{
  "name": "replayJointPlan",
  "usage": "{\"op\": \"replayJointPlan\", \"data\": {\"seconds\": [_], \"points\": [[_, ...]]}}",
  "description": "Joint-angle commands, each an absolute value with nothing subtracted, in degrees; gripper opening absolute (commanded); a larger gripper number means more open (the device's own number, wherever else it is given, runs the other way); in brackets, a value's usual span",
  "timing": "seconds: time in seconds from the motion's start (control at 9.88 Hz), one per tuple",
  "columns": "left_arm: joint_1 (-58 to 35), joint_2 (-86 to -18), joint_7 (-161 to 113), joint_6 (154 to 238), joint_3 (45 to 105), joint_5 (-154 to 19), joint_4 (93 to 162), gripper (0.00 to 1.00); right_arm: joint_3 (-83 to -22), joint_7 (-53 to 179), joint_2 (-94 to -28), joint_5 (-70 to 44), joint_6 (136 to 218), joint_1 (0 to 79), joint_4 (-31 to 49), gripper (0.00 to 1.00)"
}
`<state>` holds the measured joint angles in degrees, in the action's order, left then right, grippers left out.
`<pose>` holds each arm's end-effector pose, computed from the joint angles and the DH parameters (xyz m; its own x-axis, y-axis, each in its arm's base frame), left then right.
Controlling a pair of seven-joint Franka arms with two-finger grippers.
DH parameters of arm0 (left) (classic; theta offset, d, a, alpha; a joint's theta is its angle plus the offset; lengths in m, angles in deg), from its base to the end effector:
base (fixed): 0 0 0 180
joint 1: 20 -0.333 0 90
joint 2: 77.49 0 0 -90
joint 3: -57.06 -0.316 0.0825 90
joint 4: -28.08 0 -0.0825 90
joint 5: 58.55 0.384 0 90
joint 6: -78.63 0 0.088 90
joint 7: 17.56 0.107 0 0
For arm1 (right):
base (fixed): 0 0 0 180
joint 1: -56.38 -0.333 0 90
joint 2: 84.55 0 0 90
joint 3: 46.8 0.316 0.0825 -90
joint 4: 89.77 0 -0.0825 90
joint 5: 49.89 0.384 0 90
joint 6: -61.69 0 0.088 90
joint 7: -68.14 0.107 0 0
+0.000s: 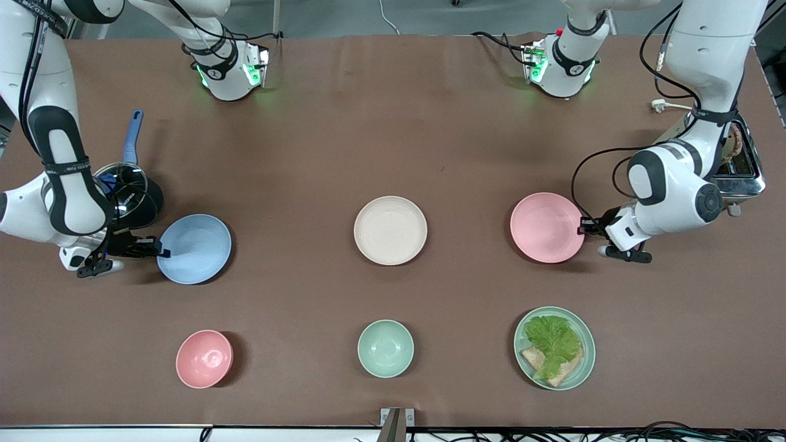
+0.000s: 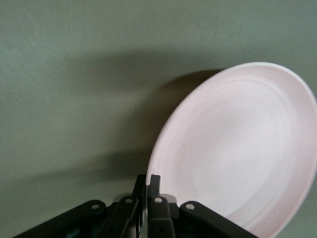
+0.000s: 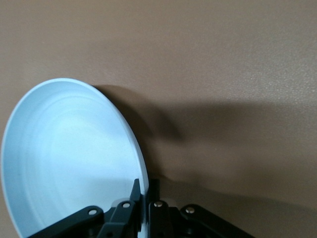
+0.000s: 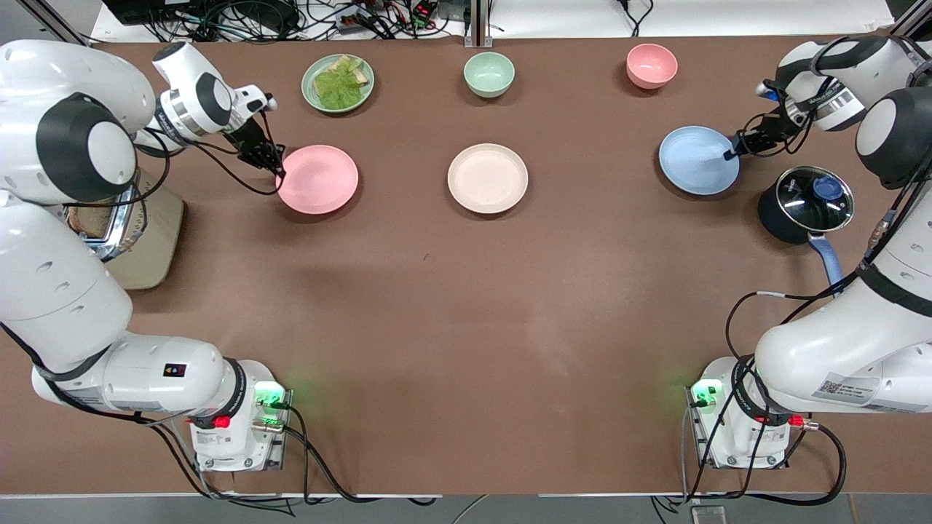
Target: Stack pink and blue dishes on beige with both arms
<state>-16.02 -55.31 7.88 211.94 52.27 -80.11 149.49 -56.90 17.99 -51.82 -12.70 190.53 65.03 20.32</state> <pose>0.5586 0.0018 0.2147 0.9821 -0.1611 -0.0974 -0.1317 -0.9577 0.2557 0.5771 -0.1757 0.1798 0.9953 0.0848 0.0475 0.0967 -0.9123 -0.3980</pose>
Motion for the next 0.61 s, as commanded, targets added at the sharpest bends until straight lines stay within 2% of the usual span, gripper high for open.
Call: {"op": "replayJointPlan", "data": {"seconds": [0.0, 0.1, 0.3, 0.51], "points": [[-16.13, -59.54, 6.7, 209.16, 55.8, -80.87, 149.98, 0.0, -61.27, 17.87, -53.08, -11.92, 183.99, 64.04, 16.87, 0.0], [-16.57, -60.78, 2.86, 209.15, 59.31, -80.87, 149.98, 0.0, -64.26, 20.48, -53.52, -14.44, 178.46, 63.07, 13.01, 0.01], [-18.15, -59.92, -9.76, 210.72, 70.72, -80.61, 148.93, 0.0, -65.08, 32.14, -55.01, -22.96, 168.34, 62.54, 3.61, 0.01], [-17.89, -55.72, -23.2, 217.38, 79.87, -79.56, 147.35, 0.01, -64.64, 42.17, -57.29, -24.66, 164.97, 60.09, 0.41, 0.01]]}}
